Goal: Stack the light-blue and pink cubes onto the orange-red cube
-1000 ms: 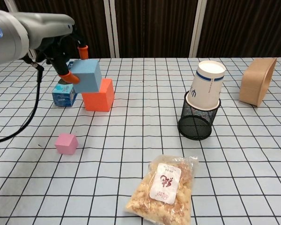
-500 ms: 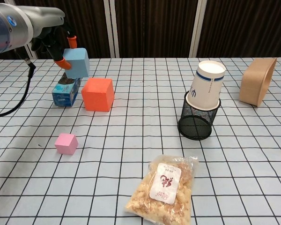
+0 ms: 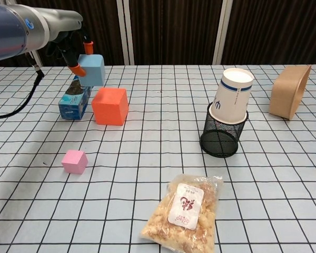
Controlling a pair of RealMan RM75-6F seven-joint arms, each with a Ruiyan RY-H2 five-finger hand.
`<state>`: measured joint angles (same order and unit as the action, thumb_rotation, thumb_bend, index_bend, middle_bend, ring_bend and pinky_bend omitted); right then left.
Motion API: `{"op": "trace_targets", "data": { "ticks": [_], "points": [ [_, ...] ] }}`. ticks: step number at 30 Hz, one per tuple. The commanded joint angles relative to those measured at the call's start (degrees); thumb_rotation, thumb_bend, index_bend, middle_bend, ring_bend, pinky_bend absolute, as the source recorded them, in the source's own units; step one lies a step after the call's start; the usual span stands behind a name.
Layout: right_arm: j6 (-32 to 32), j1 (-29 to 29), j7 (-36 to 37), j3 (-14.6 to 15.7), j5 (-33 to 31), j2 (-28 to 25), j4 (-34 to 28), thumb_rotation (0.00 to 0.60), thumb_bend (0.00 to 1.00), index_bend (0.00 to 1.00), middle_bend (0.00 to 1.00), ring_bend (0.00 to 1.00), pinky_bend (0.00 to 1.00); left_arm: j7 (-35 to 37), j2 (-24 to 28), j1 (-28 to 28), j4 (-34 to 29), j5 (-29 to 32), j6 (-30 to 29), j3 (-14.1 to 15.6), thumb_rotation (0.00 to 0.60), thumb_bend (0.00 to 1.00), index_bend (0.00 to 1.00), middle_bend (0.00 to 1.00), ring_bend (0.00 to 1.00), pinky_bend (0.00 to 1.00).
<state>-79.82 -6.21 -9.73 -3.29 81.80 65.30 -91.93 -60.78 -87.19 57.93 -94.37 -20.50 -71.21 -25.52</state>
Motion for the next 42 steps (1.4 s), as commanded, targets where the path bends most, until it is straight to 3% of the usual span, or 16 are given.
{"op": "trace_targets", "data": {
  "ticks": [1, 18, 42],
  "points": [
    [0.0, 0.1, -0.2, -0.1, -0.4, 0.0, -0.2, 0.600, 0.10, 0.07, 0.03, 0.05, 0.10, -1.1, 0.4, 1.2, 0.2, 1.1, 0.9, 0.5, 0.600, 0.31, 0.42, 0.85, 0.70, 0.71],
    [-0.6, 0.4, -0.9, -0.5, -1.2, -0.1, -0.7, 0.600, 0.10, 0.07, 0.03, 0.05, 0.10, 4.7, -0.1, 3.1, 4.4, 1.4, 6.5, 3.4, 0.600, 0.31, 0.42, 0.85, 0.70, 0.70],
    [0.1, 0.1, -0.6, -0.6, -1.8, 0.3, 0.3, 0.600, 0.10, 0.07, 0.03, 0.05, 0.10, 8.2, -2.2, 5.2, 9.7, 1.8, 8.6, 6.0, 0.600, 0.31, 0.41, 0.85, 0.70, 0.70]
  ]
}}
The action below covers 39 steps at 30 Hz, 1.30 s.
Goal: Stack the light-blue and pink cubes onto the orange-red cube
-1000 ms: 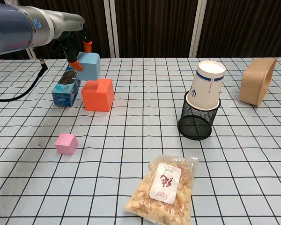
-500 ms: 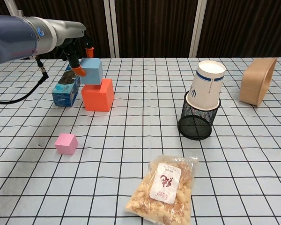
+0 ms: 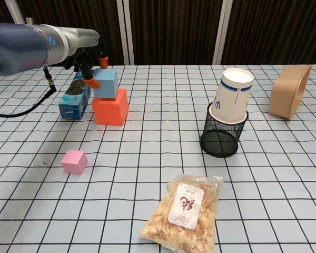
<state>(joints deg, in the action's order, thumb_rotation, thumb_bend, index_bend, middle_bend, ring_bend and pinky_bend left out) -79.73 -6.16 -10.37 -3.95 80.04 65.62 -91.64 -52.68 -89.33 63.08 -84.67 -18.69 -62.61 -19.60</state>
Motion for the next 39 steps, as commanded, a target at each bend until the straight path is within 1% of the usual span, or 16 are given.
{"op": "trace_targets", "data": {
  "ticks": [1, 25, 39],
  "points": [
    [0.0, 0.0, 0.0, 0.0, 0.0, 0.0, 0.0, 0.600, 0.10, 0.07, 0.03, 0.05, 0.10, 0.2, -0.1, 0.1, 0.0, 0.1, 0.0, 0.1, 0.600, 0.31, 0.41, 0.85, 0.70, 0.70],
    [0.2, -0.1, 0.1, 0.1, 0.0, 0.0, 0.0, 0.600, 0.10, 0.07, 0.03, 0.05, 0.10, 0.5, -0.9, 1.2, 1.4, 1.7, -0.1, 1.3, 0.600, 0.31, 0.40, 0.85, 0.70, 0.70],
    [0.4, -0.1, 0.2, 0.1, -0.1, 0.0, 0.0, 0.600, 0.10, 0.07, 0.03, 0.05, 0.10, 0.7, -0.6, 1.4, 1.0, 1.9, -0.6, 1.3, 0.600, 0.31, 0.40, 0.85, 0.70, 0.70]
  ]
}}
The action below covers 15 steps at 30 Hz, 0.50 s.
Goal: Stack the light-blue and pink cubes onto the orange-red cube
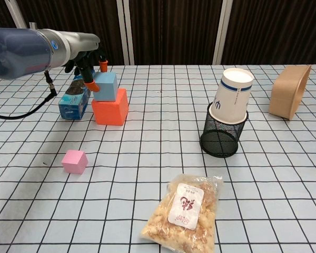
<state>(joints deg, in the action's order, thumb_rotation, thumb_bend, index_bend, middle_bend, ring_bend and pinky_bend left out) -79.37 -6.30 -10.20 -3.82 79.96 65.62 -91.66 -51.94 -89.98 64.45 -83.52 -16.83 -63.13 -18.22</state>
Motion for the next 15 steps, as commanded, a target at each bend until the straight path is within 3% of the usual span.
{"op": "trace_targets", "data": {
  "ticks": [1, 15],
  "points": [
    [0.0, 0.0, 0.0, 0.0, -0.1, 0.0, 0.0, 0.600, 0.10, 0.07, 0.03, 0.06, 0.10, -0.1, 0.1, 0.1, -0.2, 0.1, -0.2, -0.1, 0.600, 0.31, 0.40, 0.85, 0.70, 0.70],
    [0.0, 0.0, 0.0, 0.0, -0.2, -0.1, -0.2, 0.600, 0.10, 0.07, 0.03, 0.05, 0.10, -0.2, 0.0, 0.2, 0.2, 0.6, -0.3, 0.3, 0.600, 0.31, 0.40, 0.85, 0.70, 0.70]
  ]
}}
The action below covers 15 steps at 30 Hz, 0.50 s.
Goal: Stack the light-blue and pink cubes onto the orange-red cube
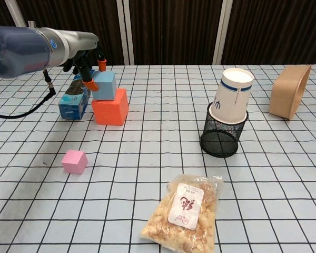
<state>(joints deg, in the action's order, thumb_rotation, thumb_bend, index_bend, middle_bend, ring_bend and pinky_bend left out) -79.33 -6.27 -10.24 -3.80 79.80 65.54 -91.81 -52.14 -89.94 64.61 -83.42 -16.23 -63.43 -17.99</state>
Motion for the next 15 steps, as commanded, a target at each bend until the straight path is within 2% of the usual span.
{"op": "trace_targets", "data": {
  "ticks": [1, 15],
  "points": [
    [0.0, 0.0, 0.0, 0.0, 0.0, 0.0, 0.0, 0.600, 0.10, 0.07, 0.03, 0.05, 0.10, 0.0, -0.1, 0.0, 0.2, 0.0, 0.0, 0.1, 0.600, 0.31, 0.40, 0.85, 0.70, 0.70],
    [0.2, 0.0, 0.0, 0.0, -0.3, 0.0, -0.1, 0.600, 0.10, 0.07, 0.03, 0.06, 0.10, -0.9, -0.3, 0.4, 0.2, 0.4, 0.0, 0.4, 0.600, 0.30, 0.30, 0.85, 0.70, 0.70]
  ]
}}
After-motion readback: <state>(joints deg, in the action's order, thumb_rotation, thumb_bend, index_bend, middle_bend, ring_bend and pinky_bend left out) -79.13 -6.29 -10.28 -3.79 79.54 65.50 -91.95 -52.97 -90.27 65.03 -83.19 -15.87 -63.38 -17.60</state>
